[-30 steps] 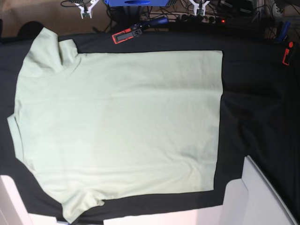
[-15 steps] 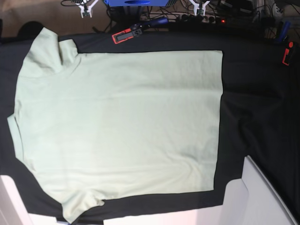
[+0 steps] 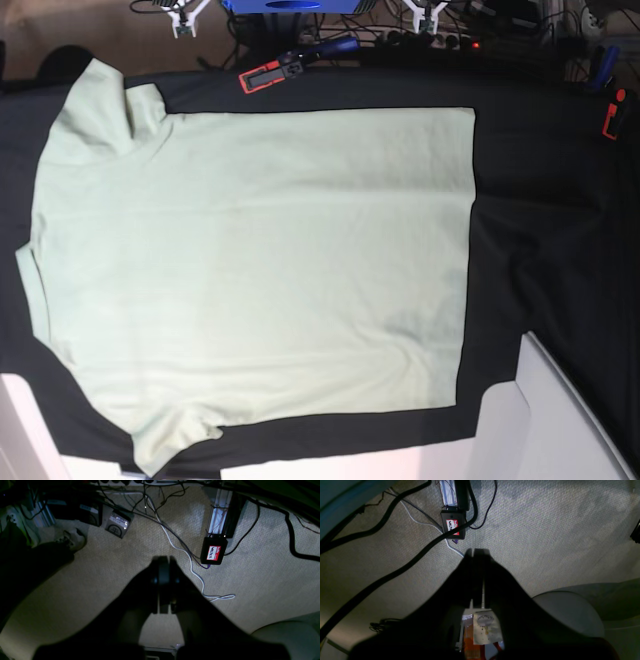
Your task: Fold the T-shirt properly
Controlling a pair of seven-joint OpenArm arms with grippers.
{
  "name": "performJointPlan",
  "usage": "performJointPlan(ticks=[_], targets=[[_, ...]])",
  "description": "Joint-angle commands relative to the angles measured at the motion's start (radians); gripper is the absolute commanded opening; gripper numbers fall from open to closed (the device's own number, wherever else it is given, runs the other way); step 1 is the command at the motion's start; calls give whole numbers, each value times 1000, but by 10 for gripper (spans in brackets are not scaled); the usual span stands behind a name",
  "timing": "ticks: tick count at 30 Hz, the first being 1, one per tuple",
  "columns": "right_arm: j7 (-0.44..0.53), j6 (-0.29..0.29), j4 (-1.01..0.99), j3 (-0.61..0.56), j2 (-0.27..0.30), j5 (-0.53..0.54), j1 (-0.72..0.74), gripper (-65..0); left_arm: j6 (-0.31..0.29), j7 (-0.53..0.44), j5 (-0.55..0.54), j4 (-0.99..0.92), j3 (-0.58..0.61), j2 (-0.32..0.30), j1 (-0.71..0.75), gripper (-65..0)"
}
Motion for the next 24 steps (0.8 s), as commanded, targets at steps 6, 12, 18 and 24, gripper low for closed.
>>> performJointPlan(ticks=[6,12,18,24], targets=[[4,0,12,3,2,1,-37,-647,5,-3,-4,53,-7,-7,54,-650],[-33,0,219,6,4,1,-165,-647,5,-3,-4,193,-9,-17,149,-650],[-138,0,528,67,27,4,-320,-647,5,-4,-6,374,-11,-66,267,-650],[-210,0,833,237,25,4,-456,-647,5,-4,-7,616,-11,-94,394,-650]])
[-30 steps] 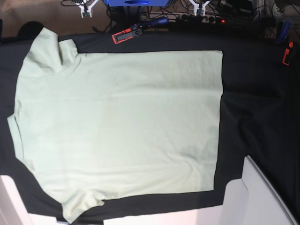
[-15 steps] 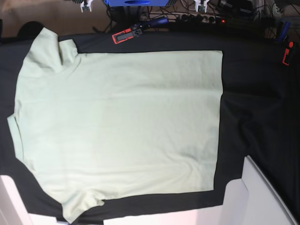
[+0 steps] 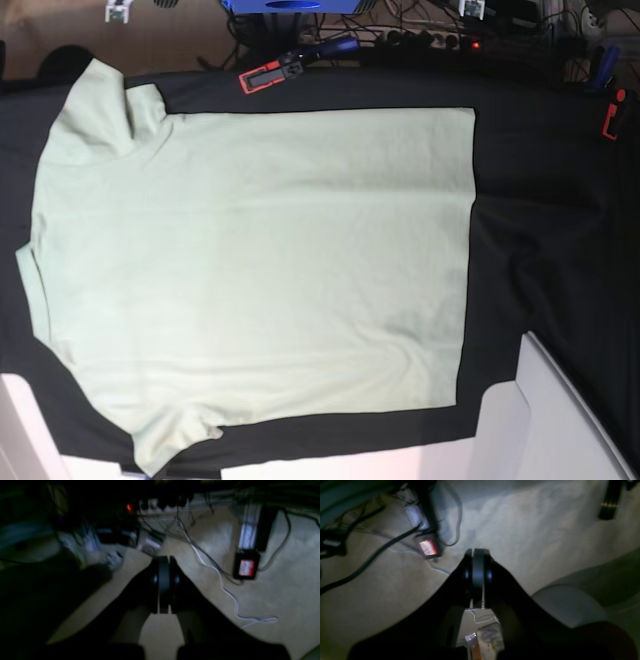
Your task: Fold the T-shirt properly
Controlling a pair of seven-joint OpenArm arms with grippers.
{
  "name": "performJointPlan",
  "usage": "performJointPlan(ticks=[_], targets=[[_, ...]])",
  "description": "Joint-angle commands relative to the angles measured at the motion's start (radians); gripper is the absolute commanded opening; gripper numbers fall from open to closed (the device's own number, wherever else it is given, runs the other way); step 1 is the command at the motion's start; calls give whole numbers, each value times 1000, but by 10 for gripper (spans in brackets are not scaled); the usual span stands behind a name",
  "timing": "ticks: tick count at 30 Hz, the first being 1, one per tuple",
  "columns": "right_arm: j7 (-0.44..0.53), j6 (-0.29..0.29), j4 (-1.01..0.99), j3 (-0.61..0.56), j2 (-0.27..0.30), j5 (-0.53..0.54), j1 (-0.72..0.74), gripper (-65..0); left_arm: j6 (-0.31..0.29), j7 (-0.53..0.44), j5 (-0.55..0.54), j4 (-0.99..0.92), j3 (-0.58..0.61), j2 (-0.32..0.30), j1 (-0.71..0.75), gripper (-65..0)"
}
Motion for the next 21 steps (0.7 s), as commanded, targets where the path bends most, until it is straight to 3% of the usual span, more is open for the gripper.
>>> performJointPlan(ticks=[1,4,10,21], targets=[[-2,0,47,10,1,1,-31,-647,4,-13,-3,42,-1,-4,32,-650],[-39,0,189,11,0,1,-98,-647,4,-13,-3,165,-11,-4,87,-650],[-54,0,474,60,-43,1,-212,-647,4,-13,-3,443,-177,22,199,-650],[-114,2,828,83,-46,1,-179,-647,4,-12,-3,802,-243,21,241,-650]])
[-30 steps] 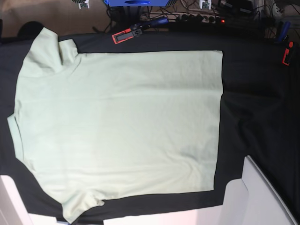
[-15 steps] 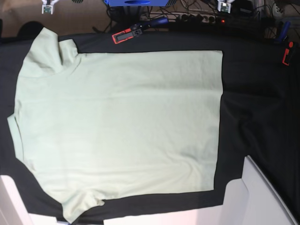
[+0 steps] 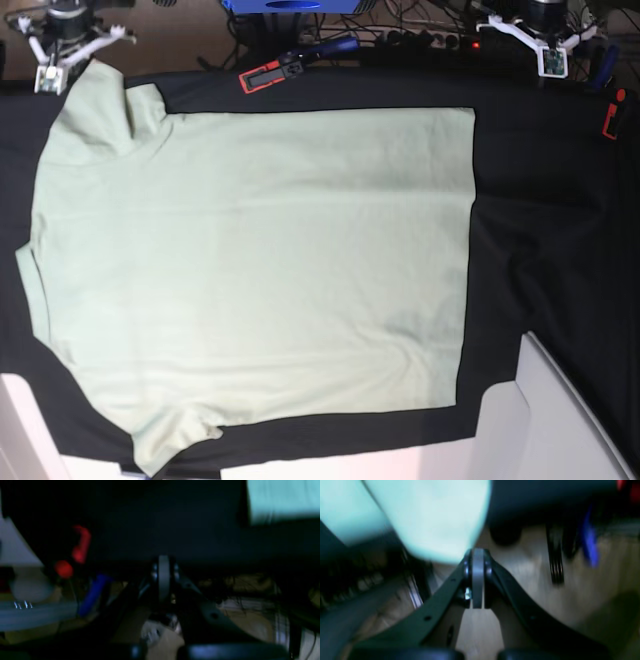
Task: Fold the T-shirt properly
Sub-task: 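Lower both grippers to the shoulder edge of the green T-shirt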
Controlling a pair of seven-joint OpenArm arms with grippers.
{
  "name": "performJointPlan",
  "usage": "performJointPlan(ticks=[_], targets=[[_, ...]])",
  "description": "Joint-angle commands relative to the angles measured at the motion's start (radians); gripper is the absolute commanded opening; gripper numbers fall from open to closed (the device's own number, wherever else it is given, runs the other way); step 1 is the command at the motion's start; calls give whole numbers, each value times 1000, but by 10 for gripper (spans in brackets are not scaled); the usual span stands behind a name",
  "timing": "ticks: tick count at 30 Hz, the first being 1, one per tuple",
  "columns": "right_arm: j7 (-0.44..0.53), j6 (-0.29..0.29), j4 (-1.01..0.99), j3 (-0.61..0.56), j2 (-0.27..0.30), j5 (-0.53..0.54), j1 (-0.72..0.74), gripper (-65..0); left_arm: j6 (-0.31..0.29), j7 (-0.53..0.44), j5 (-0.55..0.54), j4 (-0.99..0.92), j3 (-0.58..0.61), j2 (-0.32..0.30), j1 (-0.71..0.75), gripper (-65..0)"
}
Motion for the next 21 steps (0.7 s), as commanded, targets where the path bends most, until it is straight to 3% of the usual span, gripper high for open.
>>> performJointPlan(ticks=[1,3,5,9,14,16,21], targets=[[6,-9,28,6,5,-1,6,-647,7,-14,-4,22,-3,-5,0,-650],[-6,17,36,6,3,1,36,-647,7,-8,-4,24,-2,-3,-24,-650],[-8,109,36,12,2,22,73,-646,7,-8,-4,17,-3,-3,-44,-650],[-100,319,31,138,0,283,150,-640,7,-7,-4,11,-3,-3,-77,-650],[-284,493,28,321,8,504,231,-630,7,-7,-4,8,-3,-5,-103,-648],[-350,556,27,385,8,541,260,-566,7,-7,-4,2,-3,-7,-113,-647],[-502,685,-16,503,5,564,334,-245,7,-7,-4,-50,-5,-8,-149,-645]])
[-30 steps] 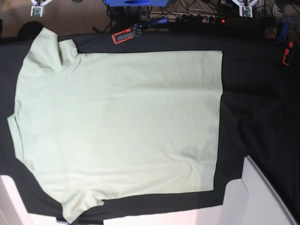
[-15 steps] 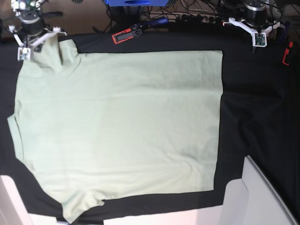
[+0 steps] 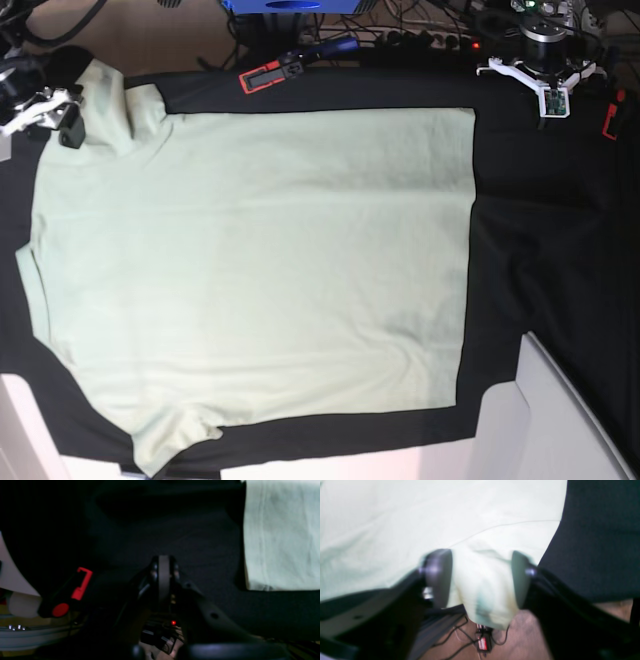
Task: Fold the T-shirt properly
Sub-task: 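Lower both grippers to the shoulder edge of the green T-shirt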
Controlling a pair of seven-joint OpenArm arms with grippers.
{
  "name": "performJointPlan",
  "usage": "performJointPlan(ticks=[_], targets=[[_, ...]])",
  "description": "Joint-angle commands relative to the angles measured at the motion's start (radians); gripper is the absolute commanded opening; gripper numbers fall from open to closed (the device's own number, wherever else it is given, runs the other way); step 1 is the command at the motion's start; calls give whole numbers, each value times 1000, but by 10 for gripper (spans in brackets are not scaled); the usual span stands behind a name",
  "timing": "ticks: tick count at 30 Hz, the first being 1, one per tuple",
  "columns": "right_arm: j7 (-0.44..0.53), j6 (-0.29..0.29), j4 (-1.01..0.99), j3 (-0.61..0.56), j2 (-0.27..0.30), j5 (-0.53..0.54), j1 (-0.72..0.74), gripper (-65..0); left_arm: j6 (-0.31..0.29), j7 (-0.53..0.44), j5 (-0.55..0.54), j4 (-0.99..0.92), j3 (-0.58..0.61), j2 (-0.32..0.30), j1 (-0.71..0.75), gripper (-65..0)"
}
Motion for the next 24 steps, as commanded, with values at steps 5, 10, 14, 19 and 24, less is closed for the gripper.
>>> performJointPlan(ticks=[5,10,14,19,24], targets=[[-25,4,-138,119,27,9,42,-183,10,-22,-3,-28,-5,-9,-11,-645],[-15,4,-298,127,90,9,63,-184,10,-22,-3,-31,-5,-9,-14,-645],[-6,4,-367,127,116,7,77,-184,10,-22,-3,-31,-5,-9,-14,-645],[21,4,-430,124,125,7,77,-183,10,-22,-3,-32,-5,-9,-11,-645],[21,4,-440,73,119,7,74,-183,10,-22,-3,-32,-5,-6,-13,-645]])
